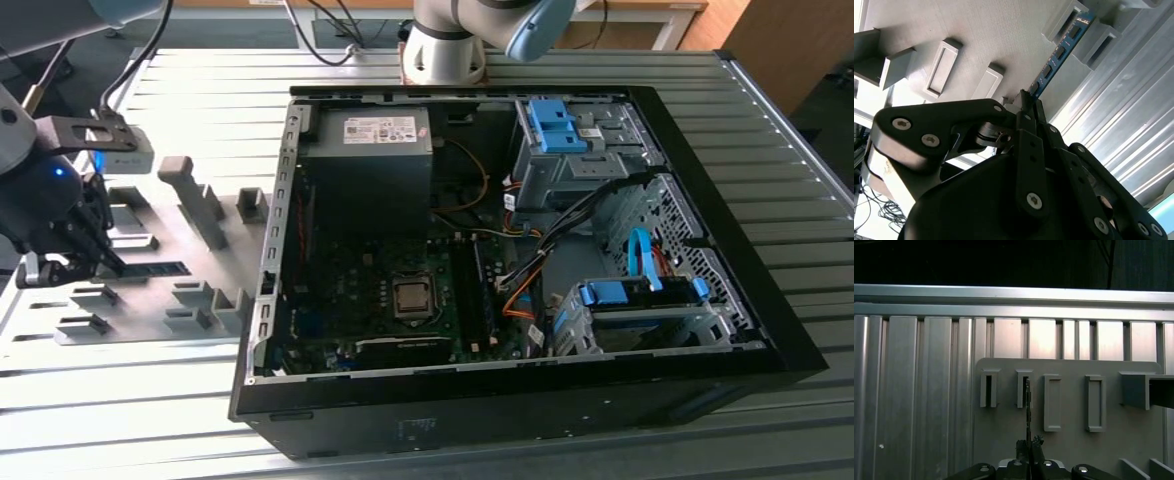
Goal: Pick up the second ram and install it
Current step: 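Pick up the second ram and move it above second insertion slot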
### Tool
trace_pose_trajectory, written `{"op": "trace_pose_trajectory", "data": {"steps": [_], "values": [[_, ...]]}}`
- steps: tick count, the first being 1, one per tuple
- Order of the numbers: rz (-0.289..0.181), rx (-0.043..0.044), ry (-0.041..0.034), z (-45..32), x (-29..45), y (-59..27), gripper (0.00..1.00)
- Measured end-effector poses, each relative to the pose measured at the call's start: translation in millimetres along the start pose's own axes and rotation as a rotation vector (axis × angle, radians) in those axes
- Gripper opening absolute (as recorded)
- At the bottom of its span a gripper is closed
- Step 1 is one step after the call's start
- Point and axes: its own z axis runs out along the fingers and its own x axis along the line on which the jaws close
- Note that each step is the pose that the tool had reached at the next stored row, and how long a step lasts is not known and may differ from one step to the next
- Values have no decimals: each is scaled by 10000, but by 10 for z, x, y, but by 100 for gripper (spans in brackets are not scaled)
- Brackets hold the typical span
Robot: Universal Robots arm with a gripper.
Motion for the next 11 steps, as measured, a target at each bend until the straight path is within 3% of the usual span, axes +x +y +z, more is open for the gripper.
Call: {"op": "trace_pose_trajectory", "data": {"steps": [11], "values": [[0, 0, 0, -74, -3, 2, 14]]}}
